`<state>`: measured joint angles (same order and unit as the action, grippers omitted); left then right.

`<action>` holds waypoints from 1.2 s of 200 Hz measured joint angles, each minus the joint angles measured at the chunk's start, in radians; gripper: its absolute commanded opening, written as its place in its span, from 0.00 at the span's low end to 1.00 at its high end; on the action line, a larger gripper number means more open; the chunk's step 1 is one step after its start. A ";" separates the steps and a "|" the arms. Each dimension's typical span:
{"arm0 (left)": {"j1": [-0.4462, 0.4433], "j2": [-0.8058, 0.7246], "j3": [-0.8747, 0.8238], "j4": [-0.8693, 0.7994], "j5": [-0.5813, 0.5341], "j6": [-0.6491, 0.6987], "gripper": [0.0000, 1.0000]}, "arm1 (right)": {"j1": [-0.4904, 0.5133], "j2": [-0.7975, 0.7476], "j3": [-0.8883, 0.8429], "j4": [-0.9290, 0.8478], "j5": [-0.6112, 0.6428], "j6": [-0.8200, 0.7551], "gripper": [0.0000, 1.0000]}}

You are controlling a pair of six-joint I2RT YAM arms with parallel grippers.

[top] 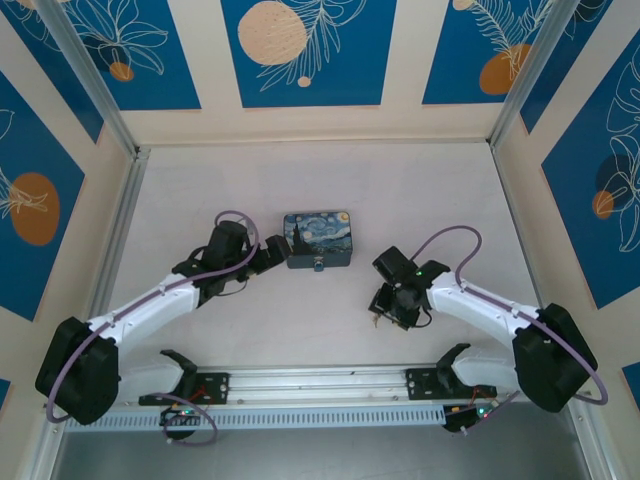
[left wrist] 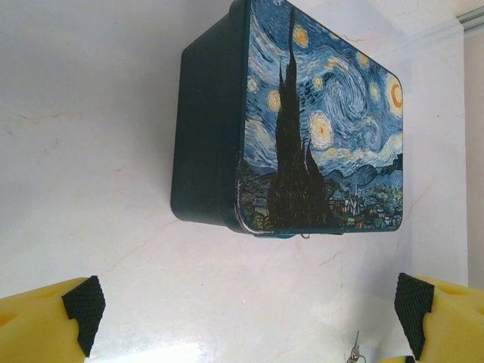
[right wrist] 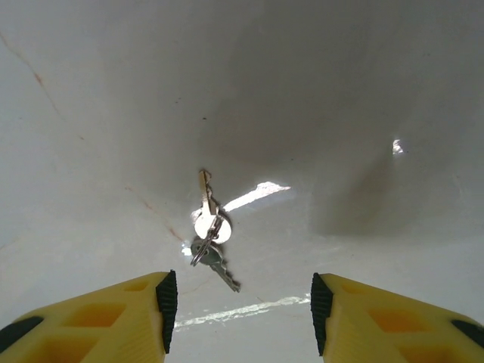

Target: Unlock the padlock with the key

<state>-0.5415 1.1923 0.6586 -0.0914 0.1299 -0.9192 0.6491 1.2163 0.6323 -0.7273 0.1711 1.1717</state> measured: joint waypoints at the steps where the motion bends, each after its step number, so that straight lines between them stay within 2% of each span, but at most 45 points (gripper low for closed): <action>1: 0.000 0.000 0.000 0.000 0.000 0.000 1.00 | 0.000 0.000 0.000 0.000 0.000 0.000 0.52; 60: -0.013 0.017 0.000 0.009 0.011 0.000 1.00 | 0.032 0.100 0.044 0.019 0.025 0.015 0.51; 101: -0.019 0.023 0.000 0.029 0.016 -0.001 1.00 | 0.054 0.160 0.060 0.029 0.035 0.024 0.44; 133: -0.021 0.023 0.000 0.032 0.020 -0.004 1.00 | 0.072 0.203 0.068 0.023 0.054 0.034 0.26; 167: -0.025 0.023 -0.002 0.047 0.026 -0.006 1.00 | 0.085 0.226 0.102 -0.004 0.072 0.018 0.00; 240: -0.026 0.023 -0.005 0.048 0.046 -0.004 1.00 | 0.114 0.202 0.114 0.042 0.076 -0.021 0.00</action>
<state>-0.5678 1.2148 0.6533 -0.0437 0.1761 -0.9234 0.7635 1.4185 0.7460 -0.6849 0.2466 1.1507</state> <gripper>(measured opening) 0.999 0.057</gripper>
